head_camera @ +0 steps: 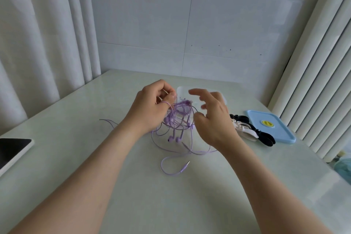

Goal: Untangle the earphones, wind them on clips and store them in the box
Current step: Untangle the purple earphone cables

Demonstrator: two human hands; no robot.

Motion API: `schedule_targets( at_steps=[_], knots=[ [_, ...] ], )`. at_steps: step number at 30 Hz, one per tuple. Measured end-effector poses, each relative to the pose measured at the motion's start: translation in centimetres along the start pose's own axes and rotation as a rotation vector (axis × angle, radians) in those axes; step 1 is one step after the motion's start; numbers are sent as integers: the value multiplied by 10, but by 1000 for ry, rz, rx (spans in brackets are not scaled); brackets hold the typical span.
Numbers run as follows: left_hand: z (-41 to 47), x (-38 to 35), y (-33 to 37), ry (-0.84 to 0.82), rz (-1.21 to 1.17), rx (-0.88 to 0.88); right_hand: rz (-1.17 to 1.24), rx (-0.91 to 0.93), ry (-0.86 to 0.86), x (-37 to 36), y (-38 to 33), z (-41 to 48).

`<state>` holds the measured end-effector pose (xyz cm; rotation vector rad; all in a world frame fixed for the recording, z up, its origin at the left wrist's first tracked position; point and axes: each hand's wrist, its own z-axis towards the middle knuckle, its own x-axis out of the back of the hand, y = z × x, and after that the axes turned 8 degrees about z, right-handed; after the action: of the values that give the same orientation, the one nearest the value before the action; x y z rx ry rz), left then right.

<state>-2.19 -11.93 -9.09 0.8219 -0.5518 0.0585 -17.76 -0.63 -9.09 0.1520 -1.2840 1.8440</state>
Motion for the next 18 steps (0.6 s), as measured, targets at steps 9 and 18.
schedule_targets(
  at_steps=[9,18],
  knots=[
    [-3,3,7,-26,44,-118,-37,133,-26,-5,0,0],
    [-1,1,2,376,348,-225,232,33,-110,3,-2,3]
  ],
)
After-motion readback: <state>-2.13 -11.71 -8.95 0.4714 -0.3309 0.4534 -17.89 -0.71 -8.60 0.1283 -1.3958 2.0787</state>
